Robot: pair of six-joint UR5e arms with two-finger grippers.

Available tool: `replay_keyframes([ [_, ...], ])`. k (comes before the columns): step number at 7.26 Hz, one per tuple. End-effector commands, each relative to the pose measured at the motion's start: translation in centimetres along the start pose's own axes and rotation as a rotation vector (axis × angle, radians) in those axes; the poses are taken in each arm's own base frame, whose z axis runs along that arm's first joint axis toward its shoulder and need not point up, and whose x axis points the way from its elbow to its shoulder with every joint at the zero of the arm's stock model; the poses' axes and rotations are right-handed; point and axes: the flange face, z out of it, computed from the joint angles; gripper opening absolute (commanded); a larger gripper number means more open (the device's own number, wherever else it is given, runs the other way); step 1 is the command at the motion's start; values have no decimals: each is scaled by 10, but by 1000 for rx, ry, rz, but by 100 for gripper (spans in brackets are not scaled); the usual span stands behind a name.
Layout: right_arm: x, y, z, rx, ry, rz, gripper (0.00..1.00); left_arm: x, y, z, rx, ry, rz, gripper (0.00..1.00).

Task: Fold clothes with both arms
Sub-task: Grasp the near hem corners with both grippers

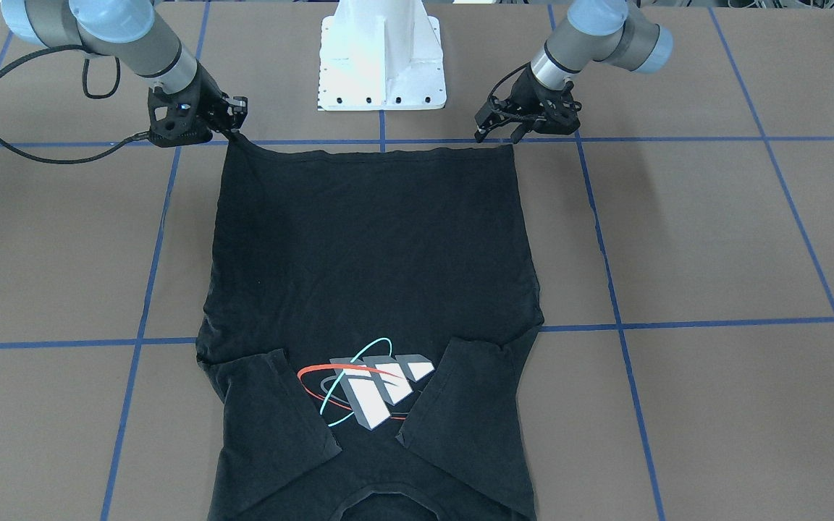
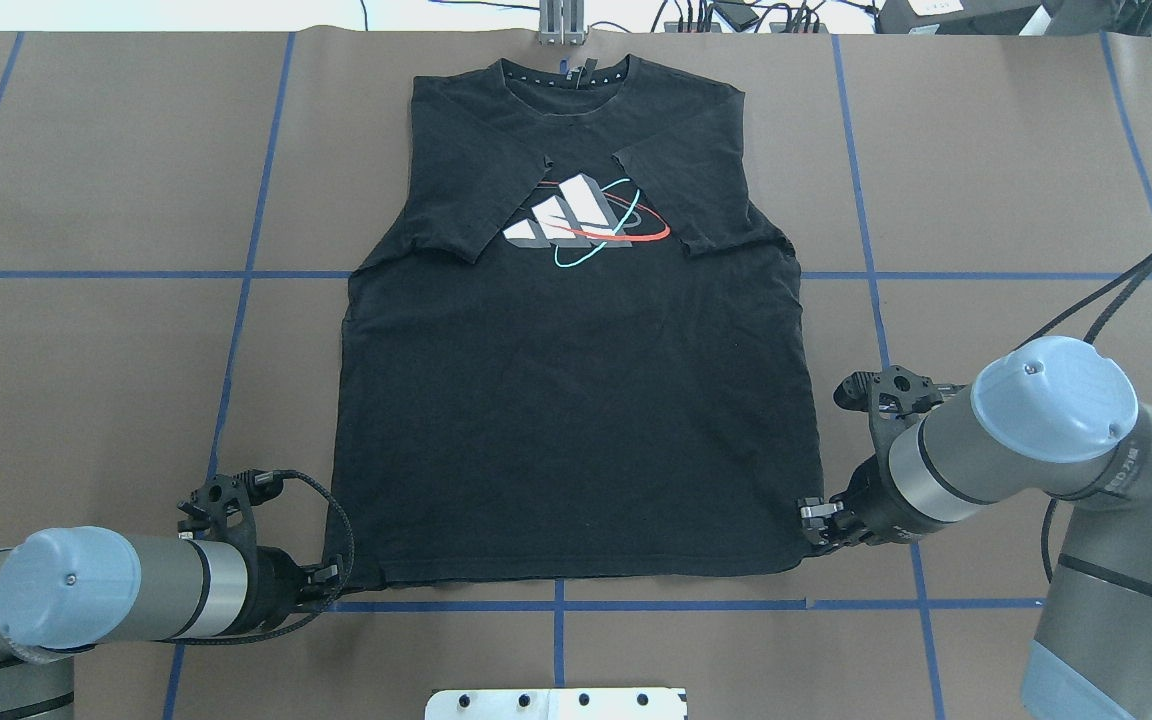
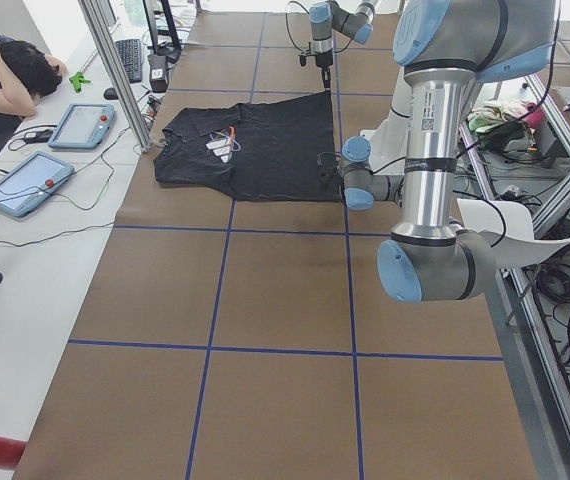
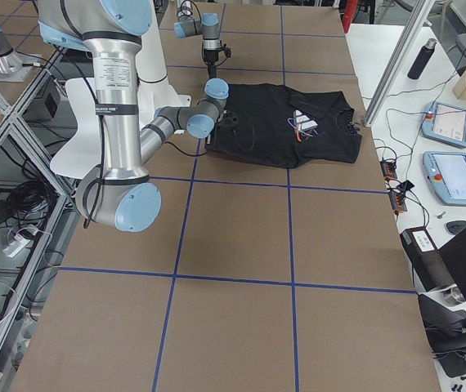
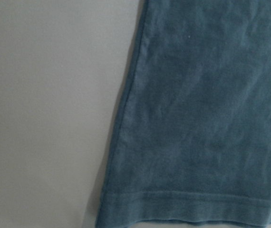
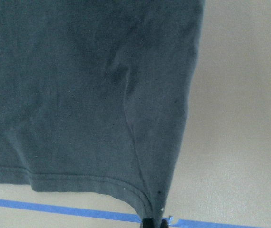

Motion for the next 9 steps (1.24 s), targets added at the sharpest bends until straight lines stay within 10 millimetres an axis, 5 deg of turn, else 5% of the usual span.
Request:
replay_keyframes([
  [1,0,-1,-1,2,-1,1,0,-2,0,3,-2,-8,0,93],
  [4,2,-2,-2,5,0,5,0,-3,-1,3,0,-15,-2,92],
  [9,3,-2,-1,3,4,6,0,-2,1,4,-4,-14,-1,62],
])
